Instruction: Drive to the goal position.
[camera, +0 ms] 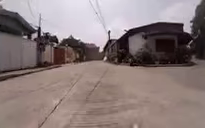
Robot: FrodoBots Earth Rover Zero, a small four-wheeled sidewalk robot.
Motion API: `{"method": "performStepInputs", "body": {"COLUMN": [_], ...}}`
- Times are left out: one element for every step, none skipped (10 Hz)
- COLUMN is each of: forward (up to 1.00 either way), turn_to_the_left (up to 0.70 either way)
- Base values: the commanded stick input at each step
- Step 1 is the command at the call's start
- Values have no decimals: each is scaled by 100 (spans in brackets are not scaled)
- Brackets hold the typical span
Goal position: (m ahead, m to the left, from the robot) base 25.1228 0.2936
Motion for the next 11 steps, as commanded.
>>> {"method": "performStepInputs", "body": {"forward": [70, 70, 70, 70, 70, 70, 70, 70, 70, 70, 70], "turn_to_the_left": [0, 0, 0, 0, 0, 0, 0, 0, 0, 0, 0]}}
